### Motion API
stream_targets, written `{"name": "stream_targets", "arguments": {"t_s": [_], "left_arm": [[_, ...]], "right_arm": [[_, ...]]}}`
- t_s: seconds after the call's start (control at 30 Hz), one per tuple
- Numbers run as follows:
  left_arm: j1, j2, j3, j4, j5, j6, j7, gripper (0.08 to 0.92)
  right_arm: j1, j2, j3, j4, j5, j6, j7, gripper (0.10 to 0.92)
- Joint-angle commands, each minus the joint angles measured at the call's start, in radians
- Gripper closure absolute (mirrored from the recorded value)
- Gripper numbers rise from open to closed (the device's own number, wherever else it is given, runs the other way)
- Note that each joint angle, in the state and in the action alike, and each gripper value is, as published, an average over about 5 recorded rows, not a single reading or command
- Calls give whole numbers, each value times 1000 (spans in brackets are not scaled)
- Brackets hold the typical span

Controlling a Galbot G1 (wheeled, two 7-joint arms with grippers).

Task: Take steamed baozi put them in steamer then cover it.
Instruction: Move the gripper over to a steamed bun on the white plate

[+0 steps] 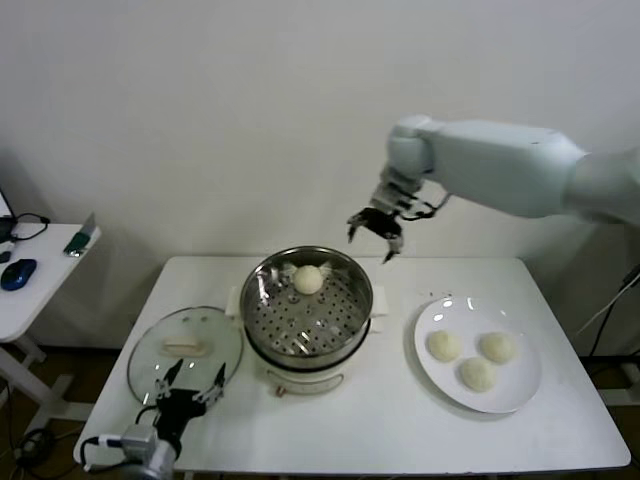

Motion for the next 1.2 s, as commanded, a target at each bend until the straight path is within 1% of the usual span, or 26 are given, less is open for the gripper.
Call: {"name": "stream_targets", "arguments": {"t_s": [0.03,0.17,0.3,0.5,0.7,1.2], "left_arm": [[-7,0,3,5,-1,1,1,177],[-9,-1,3,6,-1,2,2,177],[-9,0,0,6,-1,1,2,177],[-6,-1,-4,2,-1,0,2,177],[-4,-7,-2,3,3,-2,3,177],[7,-8,-1,2,16,-3,3,177]], "right_arm": [[76,-482,-239,367,182,-525,152,203],[-46,-525,-172,422,141,-600,206,203],[-195,-521,-69,415,86,-640,241,203],[-391,-469,101,301,-18,-660,267,203],[-498,-420,205,187,-62,-658,270,203],[-628,-323,323,83,-81,-658,289,203]]}}
